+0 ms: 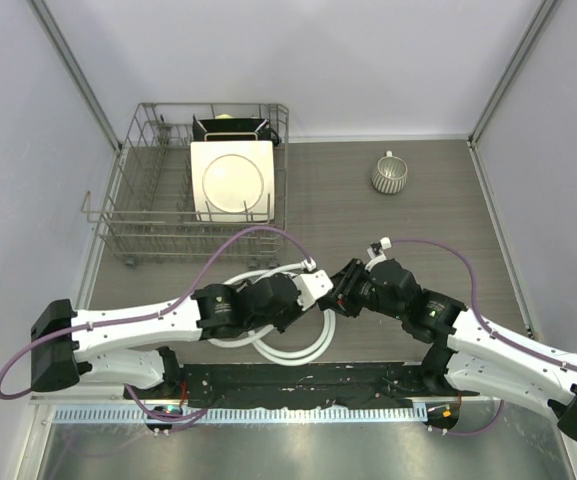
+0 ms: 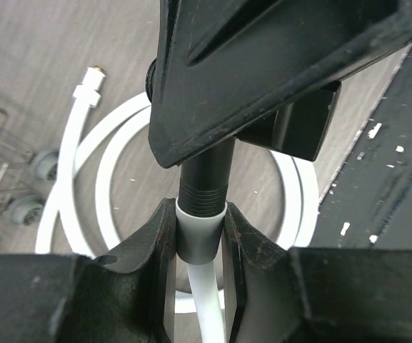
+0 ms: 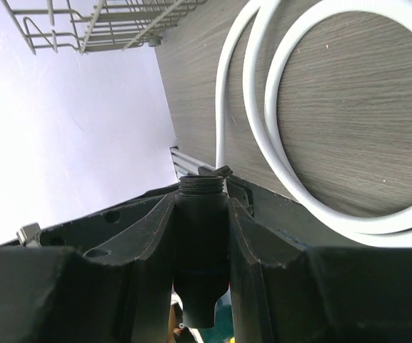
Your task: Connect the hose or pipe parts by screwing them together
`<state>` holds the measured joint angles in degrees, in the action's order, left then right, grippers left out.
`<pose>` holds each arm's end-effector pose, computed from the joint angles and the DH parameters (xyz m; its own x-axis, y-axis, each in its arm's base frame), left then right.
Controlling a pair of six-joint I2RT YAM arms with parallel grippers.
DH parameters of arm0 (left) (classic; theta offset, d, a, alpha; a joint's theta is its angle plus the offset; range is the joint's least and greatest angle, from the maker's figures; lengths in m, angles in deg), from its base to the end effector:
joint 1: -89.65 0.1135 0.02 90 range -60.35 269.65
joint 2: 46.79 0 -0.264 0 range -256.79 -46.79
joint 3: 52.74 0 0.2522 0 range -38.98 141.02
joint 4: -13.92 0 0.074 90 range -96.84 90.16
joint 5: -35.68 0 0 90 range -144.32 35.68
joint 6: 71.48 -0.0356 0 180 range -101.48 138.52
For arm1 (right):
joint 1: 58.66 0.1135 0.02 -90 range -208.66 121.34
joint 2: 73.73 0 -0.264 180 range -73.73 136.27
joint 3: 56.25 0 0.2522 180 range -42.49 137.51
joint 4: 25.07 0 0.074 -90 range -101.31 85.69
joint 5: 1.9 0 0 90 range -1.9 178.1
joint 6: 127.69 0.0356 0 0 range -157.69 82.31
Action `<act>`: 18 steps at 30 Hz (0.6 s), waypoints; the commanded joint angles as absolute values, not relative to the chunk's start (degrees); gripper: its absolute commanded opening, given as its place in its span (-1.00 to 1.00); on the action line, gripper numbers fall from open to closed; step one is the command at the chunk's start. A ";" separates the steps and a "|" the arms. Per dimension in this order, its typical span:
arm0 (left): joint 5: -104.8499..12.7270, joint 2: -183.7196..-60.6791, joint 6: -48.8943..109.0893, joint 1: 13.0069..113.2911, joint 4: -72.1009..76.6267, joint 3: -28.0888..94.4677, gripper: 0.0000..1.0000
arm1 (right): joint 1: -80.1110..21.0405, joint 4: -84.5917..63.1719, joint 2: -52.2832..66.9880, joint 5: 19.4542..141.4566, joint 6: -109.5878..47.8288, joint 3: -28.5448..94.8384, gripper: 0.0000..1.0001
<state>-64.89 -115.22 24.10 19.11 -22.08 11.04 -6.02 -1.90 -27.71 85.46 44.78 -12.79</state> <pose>0.0918 -0.2402 0.2676 -0.3016 0.5667 -0.7667 0.8552 0.5163 0.0452 0.1124 0.1499 0.2446 -0.8466 0.5230 -0.0982 0.1538 0.4172 0.8957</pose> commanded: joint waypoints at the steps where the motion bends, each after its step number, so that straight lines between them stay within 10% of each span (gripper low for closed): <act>1: -85.34 -115.79 21.33 18.37 -16.11 12.01 -1.00 | -5.05 -7.61 -30.04 84.58 49.14 -11.02 -0.94; 18: -68.40 -105.95 19.22 18.28 -3.28 -0.13 -1.00 | -5.05 -6.38 -39.97 90.03 48.71 -15.33 -0.07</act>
<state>-69.63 -108.79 19.49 17.09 -9.08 2.38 -5.63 -2.44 -36.17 88.22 48.02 -15.31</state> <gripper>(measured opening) 0.277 0.436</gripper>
